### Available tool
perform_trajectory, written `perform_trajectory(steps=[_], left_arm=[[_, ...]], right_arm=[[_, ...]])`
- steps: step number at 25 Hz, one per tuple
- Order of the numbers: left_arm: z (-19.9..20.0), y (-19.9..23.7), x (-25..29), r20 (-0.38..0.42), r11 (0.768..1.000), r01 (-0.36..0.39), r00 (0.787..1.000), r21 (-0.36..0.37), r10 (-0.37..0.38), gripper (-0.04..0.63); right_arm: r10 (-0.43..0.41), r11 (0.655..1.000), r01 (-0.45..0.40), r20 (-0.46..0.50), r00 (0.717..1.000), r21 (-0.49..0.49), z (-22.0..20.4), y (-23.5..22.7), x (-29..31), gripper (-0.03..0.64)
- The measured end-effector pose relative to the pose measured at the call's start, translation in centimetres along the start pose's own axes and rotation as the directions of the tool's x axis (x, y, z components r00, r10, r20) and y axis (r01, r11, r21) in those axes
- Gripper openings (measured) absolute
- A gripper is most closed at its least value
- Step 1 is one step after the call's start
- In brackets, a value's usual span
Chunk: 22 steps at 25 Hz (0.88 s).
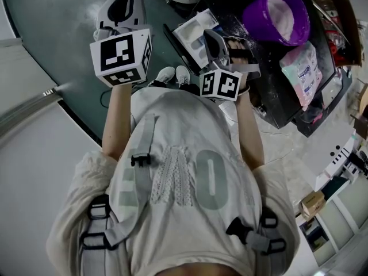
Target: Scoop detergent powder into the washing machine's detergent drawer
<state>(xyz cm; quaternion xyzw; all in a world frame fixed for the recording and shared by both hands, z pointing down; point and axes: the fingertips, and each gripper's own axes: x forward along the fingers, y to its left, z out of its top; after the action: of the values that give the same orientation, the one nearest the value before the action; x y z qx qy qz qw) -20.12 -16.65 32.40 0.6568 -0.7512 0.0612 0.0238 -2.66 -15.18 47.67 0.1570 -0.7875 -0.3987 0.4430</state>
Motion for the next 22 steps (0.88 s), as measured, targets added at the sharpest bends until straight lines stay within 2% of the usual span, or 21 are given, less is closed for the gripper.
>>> perform_trajectory(steps=[9,14,18,22], left_arm=[[1.2,-0.2,0.1,0.030,1.000,0.010,1.000,0.010,-0.010,0.020],[2.6,-0.5,0.0,0.058,1.000,0.023,0.998,0.016,-0.024,0.021],[3.8,-1.3,0.4,0.090,0.999,0.052,0.994,0.015,-0.053,0.020],[5.0,-2.8,0.6,0.117,0.995,0.102,0.988,0.001,-0.101,0.020]], right_arm=[[-0.145,0.989,0.143,0.038,0.989,0.038,1.9,-6.7,-0.2,0.011],[-0.253,0.960,0.241,0.072,0.965,0.142,3.2,-11.3,-1.8,0.011],[-0.350,0.897,0.305,0.093,0.932,0.321,3.6,-14.9,-3.8,0.011],[-0.459,0.776,0.353,0.083,0.885,0.523,3.5,-17.8,-6.4,0.011]])
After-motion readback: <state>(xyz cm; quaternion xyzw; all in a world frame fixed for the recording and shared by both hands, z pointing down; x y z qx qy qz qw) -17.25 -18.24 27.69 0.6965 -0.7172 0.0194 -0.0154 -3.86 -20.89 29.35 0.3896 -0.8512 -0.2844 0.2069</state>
